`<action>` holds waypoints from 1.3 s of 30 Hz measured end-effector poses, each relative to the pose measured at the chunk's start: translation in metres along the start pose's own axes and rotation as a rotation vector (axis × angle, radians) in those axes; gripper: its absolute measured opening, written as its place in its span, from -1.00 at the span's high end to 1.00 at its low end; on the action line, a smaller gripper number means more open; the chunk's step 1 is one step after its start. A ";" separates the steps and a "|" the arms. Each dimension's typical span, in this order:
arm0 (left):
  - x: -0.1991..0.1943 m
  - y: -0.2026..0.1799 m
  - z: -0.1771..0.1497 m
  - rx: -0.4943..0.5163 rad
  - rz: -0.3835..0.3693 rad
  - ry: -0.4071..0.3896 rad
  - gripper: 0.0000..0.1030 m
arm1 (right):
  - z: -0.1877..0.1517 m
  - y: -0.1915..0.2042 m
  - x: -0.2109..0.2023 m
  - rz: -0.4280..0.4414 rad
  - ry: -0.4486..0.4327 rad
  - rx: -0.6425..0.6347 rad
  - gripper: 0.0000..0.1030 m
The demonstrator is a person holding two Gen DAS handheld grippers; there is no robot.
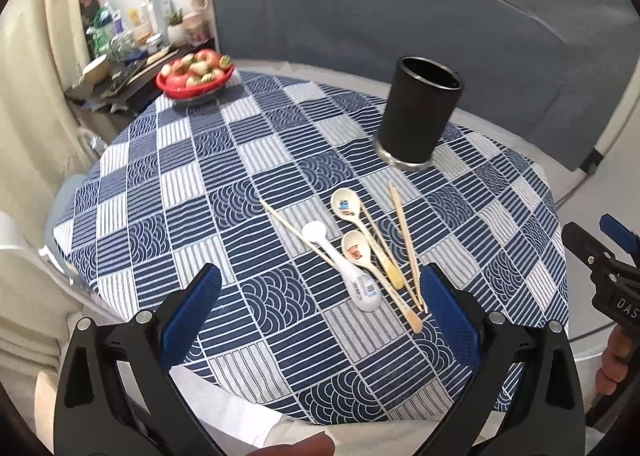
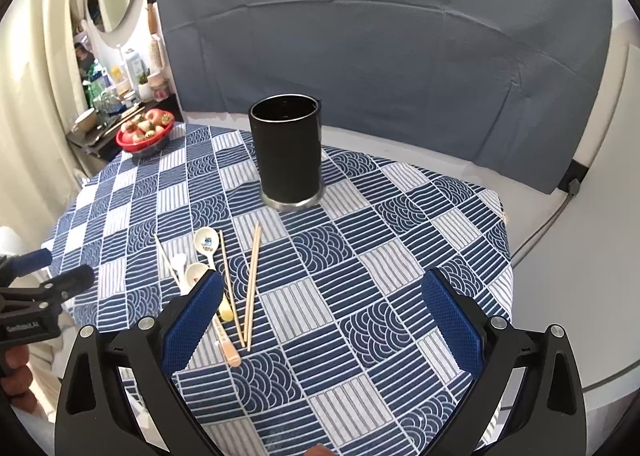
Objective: Organize utensils
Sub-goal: 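Lower the right tool onto a wooden chopstick and close on it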
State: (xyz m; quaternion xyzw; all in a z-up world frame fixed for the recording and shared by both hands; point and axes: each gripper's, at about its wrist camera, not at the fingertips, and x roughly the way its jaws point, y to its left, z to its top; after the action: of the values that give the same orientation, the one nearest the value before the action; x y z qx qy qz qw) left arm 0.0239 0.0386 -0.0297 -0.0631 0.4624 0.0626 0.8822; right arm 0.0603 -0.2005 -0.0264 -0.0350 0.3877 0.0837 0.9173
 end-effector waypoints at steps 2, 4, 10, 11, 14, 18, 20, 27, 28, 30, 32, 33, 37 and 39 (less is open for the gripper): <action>0.009 0.007 0.002 -0.026 -0.006 0.031 -0.89 | 0.003 0.002 0.009 -0.004 0.014 -0.012 -0.85; 0.016 0.012 0.004 -0.045 -0.004 0.053 -0.89 | 0.005 0.005 0.017 -0.010 0.033 -0.025 -0.85; 0.044 0.023 0.012 -0.084 0.014 0.116 -0.89 | 0.012 0.015 0.045 -0.002 0.091 -0.064 -0.85; 0.051 0.025 0.013 -0.099 0.008 0.133 -0.89 | 0.013 0.016 0.050 -0.001 0.101 -0.070 -0.85; 0.065 0.031 0.016 -0.132 0.005 0.170 -0.89 | 0.016 0.019 0.068 0.006 0.129 -0.086 -0.85; 0.087 0.042 0.020 -0.202 -0.027 0.231 -0.89 | 0.017 0.024 0.097 0.000 0.182 -0.110 -0.85; 0.096 0.047 0.021 -0.227 -0.022 0.253 -0.89 | 0.016 0.028 0.113 0.000 0.222 -0.125 -0.85; 0.132 0.066 0.022 -0.301 0.019 0.335 -0.89 | 0.010 0.041 0.164 0.023 0.340 -0.155 -0.85; 0.136 0.068 0.023 -0.309 0.020 0.344 -0.89 | 0.009 0.043 0.170 0.026 0.351 -0.157 -0.85; 0.146 0.072 0.023 -0.326 0.024 0.371 -0.89 | 0.009 0.045 0.180 0.028 0.372 -0.164 -0.85; 0.157 0.075 0.024 -0.335 0.029 0.394 -0.89 | 0.008 0.048 0.191 0.032 0.392 -0.170 -0.85; 0.162 0.075 0.024 -0.334 0.035 0.407 -0.89 | 0.008 0.049 0.196 0.033 0.400 -0.173 -0.85; 0.178 0.077 0.028 -0.328 0.067 0.435 -0.89 | 0.008 0.052 0.212 0.039 0.427 -0.165 -0.85; 0.185 0.078 0.030 -0.324 0.086 0.448 -0.89 | 0.008 0.053 0.218 0.041 0.439 -0.154 -0.85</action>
State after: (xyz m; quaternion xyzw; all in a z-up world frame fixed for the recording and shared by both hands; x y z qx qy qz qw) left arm 0.1393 0.1300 -0.1694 -0.1958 0.6323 0.1574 0.7329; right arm 0.2053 -0.1200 -0.1770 -0.1141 0.5711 0.1220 0.8037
